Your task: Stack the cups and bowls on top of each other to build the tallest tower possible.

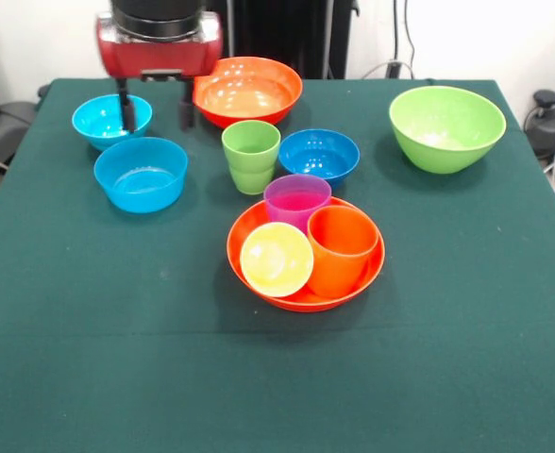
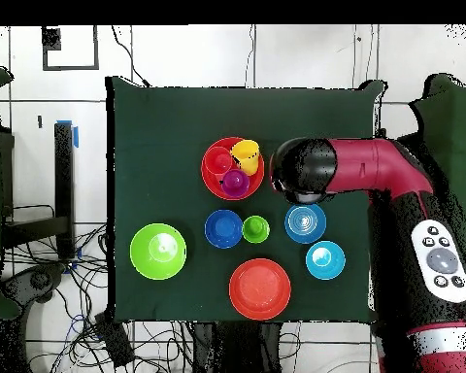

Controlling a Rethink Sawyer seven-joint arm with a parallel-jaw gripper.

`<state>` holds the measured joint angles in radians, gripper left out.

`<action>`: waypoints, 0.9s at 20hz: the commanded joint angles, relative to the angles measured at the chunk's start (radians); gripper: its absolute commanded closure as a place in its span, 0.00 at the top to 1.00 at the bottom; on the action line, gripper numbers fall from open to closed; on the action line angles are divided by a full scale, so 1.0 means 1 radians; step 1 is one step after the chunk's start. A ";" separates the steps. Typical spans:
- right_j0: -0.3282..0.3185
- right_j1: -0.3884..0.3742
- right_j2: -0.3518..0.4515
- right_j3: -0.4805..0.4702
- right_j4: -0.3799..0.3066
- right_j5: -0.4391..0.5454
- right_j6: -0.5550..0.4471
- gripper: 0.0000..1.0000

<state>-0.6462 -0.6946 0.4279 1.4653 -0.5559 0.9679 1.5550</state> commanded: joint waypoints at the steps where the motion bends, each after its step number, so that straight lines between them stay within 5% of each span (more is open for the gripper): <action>1: 0.028 0.001 -0.149 -0.053 -0.091 0.043 0.134 1.00; 7: 0.034 -0.033 -0.200 -0.018 -0.095 -0.090 0.151 1.00; 13: 0.068 -0.074 -0.292 -0.011 -0.094 -0.054 0.197 1.00; 18: 0.072 -0.087 -0.338 0.066 -0.078 -0.127 0.222 1.00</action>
<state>-0.6164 -0.7748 0.1509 1.4504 -0.5806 0.9487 1.5854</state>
